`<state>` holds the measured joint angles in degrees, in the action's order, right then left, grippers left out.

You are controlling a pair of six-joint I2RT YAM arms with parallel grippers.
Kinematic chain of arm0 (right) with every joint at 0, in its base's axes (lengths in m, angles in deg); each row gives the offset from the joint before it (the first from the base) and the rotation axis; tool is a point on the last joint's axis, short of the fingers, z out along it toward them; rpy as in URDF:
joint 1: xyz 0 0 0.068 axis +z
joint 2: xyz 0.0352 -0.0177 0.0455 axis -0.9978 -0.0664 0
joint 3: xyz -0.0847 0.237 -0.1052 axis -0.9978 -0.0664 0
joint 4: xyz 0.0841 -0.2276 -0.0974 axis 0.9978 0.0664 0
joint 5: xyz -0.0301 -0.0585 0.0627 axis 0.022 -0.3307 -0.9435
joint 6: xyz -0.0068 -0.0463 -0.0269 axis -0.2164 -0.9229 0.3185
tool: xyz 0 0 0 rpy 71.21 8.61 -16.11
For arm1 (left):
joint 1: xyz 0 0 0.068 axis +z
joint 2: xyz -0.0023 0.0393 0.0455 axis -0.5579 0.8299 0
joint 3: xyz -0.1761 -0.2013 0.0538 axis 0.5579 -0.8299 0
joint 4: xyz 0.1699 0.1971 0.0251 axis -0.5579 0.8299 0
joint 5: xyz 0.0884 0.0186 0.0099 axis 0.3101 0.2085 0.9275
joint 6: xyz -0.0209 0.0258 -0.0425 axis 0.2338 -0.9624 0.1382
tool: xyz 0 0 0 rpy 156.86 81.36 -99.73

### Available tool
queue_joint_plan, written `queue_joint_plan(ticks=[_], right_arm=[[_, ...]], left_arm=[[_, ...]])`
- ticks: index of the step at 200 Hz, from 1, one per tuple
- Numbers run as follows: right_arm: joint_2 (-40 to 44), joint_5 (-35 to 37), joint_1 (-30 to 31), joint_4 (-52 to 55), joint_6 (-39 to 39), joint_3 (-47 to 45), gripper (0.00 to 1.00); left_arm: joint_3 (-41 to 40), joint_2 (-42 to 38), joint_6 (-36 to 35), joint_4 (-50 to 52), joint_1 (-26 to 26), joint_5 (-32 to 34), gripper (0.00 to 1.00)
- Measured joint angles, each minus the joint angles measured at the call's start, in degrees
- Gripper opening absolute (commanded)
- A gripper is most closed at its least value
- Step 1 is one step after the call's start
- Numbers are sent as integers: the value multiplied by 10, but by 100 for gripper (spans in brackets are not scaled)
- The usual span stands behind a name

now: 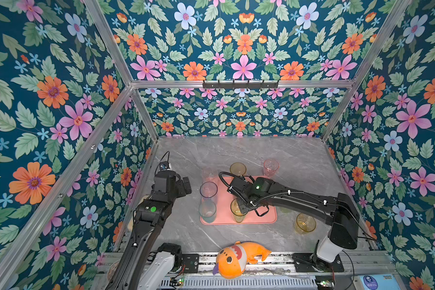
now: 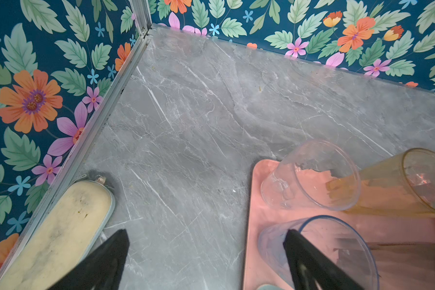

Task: Place the glasses into the tray
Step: Place the glass on the tray.

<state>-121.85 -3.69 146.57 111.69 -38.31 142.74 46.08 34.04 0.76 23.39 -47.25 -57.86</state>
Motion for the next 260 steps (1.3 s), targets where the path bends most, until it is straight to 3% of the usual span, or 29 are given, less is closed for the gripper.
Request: queue_joint_plan(ticks=[179, 260], right_arm=[[12, -2, 0, 29, 9, 23, 35], [83, 0, 0, 44, -21, 83, 39]], left_arm=[[-5, -10, 0, 0, 0, 0, 99], [-5, -11, 0, 0, 0, 0, 99]])
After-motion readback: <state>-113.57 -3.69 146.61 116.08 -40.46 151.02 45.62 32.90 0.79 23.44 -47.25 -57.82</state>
